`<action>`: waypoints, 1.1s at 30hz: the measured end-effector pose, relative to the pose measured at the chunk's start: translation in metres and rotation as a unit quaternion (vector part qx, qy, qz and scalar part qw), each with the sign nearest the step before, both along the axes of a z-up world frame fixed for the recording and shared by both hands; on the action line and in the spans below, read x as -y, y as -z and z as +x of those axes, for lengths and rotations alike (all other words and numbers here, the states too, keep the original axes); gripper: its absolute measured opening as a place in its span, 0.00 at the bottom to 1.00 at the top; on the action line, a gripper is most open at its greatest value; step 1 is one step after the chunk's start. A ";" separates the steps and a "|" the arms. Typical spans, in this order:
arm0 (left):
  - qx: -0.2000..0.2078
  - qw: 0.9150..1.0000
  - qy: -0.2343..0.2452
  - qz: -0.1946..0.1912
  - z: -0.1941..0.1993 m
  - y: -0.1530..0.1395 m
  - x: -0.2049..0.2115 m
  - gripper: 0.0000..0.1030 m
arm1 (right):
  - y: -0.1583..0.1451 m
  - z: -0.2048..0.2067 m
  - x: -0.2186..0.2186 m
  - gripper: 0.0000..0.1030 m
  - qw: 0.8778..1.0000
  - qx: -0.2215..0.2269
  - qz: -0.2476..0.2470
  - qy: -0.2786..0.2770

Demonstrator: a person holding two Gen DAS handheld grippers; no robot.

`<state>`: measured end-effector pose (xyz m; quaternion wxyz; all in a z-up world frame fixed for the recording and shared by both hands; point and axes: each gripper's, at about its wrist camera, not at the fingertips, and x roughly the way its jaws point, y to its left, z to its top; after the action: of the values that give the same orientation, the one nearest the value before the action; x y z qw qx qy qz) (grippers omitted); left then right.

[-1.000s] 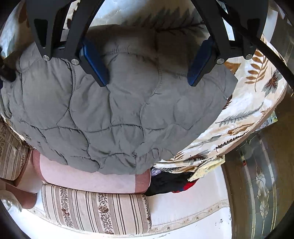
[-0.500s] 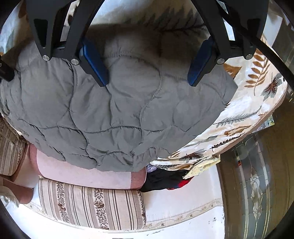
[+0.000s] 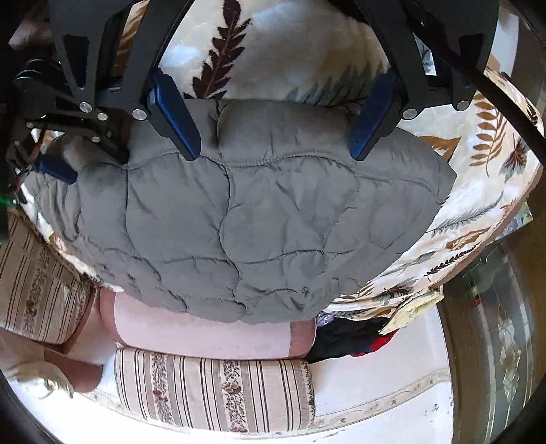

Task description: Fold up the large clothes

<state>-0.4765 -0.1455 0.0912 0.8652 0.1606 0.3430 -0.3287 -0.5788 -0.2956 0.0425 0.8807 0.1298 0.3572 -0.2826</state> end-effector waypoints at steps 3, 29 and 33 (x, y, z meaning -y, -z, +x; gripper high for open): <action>-0.005 1.000 -0.006 0.008 0.003 0.006 0.001 0.85 | -0.001 -0.001 -0.001 0.88 1.000 0.002 0.000 -0.002; -0.009 1.000 -0.024 -0.009 0.010 -0.016 -0.031 0.85 | -0.037 -0.038 -0.004 0.85 0.997 0.032 0.047 0.048; -0.004 0.999 -0.028 -0.025 0.006 -0.033 -0.044 0.85 | -0.058 -0.051 -0.019 0.85 0.997 0.034 0.053 0.043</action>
<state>-0.4700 -0.1018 0.1243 0.8765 0.1283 0.3425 -0.3132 -0.6296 -0.2762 0.1002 0.8711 0.2011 0.3357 -0.2967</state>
